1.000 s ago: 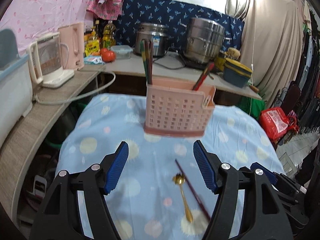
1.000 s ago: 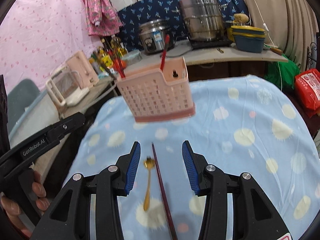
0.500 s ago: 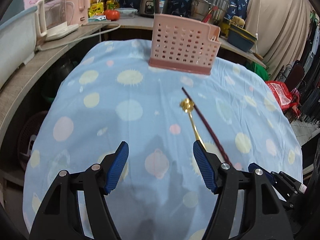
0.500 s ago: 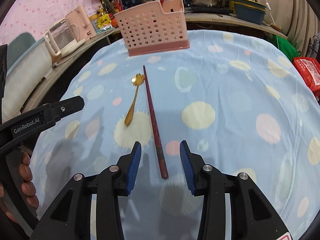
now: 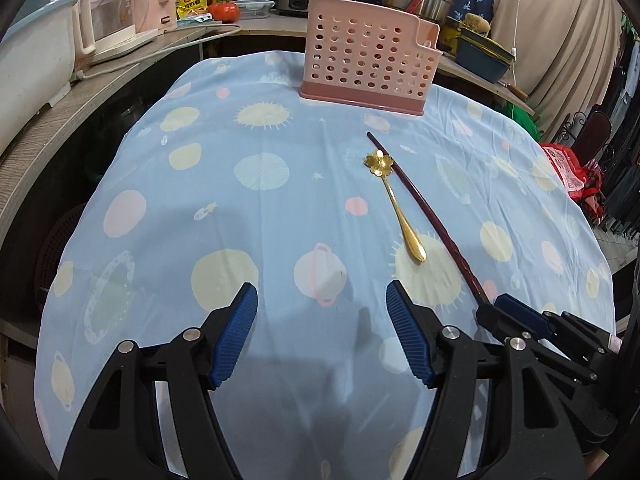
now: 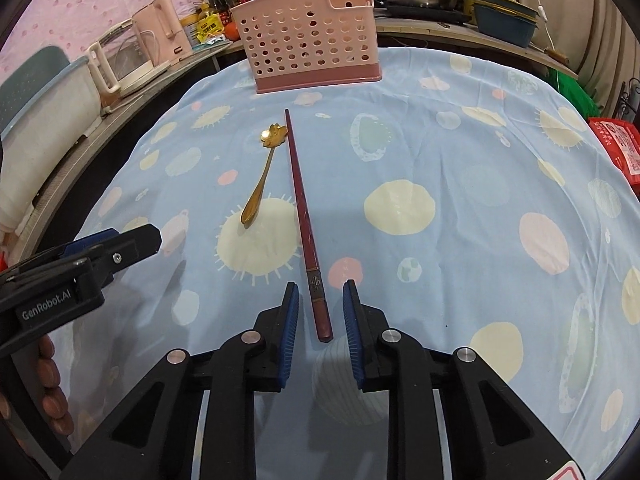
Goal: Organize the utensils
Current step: 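Grasp the gold spoon with the left tool while the right tool grasps the dark red chopstick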
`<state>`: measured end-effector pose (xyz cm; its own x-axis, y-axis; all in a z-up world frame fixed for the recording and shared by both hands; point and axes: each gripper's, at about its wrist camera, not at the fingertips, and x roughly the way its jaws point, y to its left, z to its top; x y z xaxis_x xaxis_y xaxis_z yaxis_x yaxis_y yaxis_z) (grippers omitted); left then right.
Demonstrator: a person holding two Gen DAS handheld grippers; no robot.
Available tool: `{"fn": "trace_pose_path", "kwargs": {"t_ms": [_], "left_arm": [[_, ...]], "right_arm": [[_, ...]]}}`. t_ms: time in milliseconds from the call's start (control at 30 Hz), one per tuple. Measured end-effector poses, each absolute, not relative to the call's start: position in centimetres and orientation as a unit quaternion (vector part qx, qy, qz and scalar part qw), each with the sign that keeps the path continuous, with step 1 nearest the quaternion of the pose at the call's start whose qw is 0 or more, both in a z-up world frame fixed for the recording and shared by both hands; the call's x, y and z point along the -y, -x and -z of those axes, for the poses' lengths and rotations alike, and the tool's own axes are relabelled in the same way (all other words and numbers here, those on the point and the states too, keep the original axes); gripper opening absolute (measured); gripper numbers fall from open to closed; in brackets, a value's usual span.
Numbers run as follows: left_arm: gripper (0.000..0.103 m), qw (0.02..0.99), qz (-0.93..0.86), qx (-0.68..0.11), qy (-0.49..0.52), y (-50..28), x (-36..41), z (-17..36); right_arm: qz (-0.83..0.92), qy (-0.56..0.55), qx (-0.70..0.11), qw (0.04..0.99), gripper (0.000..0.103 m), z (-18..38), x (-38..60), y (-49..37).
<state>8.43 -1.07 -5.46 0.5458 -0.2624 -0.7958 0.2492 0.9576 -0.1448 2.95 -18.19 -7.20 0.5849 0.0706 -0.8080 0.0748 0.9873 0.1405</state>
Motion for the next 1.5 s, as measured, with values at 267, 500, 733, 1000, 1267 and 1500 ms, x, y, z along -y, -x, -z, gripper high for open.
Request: {"fn": "trace_pose_path", "kwargs": {"t_ms": [267,500,733,1000,1267,1500], "left_arm": [[0.063,0.877,0.148,-0.456,0.006,-8.6,1.3,5.6],[0.063,0.872,0.160,-0.462,0.008,-8.7,2.1,5.7],[0.063,0.866,0.192,-0.461,0.006,-9.1,4.8,5.4],[0.051,0.855,0.203,-0.478,-0.005,-11.1,7.7,7.0],[0.025,0.859,0.190,-0.474,-0.018,-11.9,7.8,7.6],[0.010,0.856,0.196,-0.478,-0.005,-11.7,6.6,7.4]], "right_arm": [[0.003,-0.079,-0.455,0.887,0.008,7.3,18.2,-3.2],[0.011,-0.096,-0.452,0.887,0.007,7.3,19.1,-2.9],[0.016,-0.110,-0.452,0.885,0.007,7.3,20.0,-2.2],[0.012,-0.121,-0.452,0.884,0.007,7.4,20.3,-2.3],[0.006,-0.132,-0.452,0.882,0.007,7.5,20.6,-2.6],[0.003,-0.137,-0.451,0.882,0.007,7.2,20.5,-2.5]]}}
